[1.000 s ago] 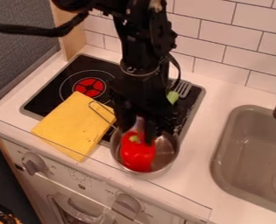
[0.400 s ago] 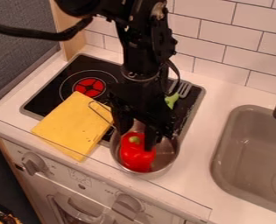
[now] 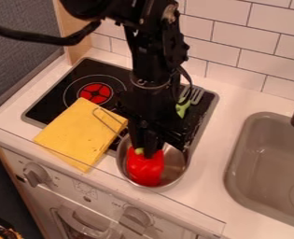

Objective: Put the red object to the bottom left of the stove

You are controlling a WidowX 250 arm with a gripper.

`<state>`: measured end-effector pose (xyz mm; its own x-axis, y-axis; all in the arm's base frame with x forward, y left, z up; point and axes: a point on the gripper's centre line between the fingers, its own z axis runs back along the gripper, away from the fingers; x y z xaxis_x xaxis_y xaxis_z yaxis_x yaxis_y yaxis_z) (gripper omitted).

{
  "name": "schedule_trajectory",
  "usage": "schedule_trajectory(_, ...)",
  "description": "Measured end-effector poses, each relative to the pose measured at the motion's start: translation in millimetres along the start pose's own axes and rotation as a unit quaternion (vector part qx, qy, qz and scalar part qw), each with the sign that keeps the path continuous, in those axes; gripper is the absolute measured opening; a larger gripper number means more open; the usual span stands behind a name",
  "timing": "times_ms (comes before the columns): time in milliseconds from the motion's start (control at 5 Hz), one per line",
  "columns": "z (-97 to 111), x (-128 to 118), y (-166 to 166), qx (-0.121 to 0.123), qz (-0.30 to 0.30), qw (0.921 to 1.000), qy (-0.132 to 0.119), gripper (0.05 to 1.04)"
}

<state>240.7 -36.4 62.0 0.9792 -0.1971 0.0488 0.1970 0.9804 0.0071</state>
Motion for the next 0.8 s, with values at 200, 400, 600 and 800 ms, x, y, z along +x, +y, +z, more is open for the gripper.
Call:
schedule_trajectory(200,0.0,0.6,-0.4,-0.003,-0.005,1.0000,0.004,0.084)
schedule_trajectory(400,3.5,2.6,2.0,-0.001,-0.001,1.0000,0.004,0.083)
schedule_trajectory(600,42.4,18.2,34.3,0.013,0.045,0.9963,-0.072,0.083)
schedule_trajectory(800,69.8,24.6,66.9,0.017,0.089,0.9892,-0.115,0.083)
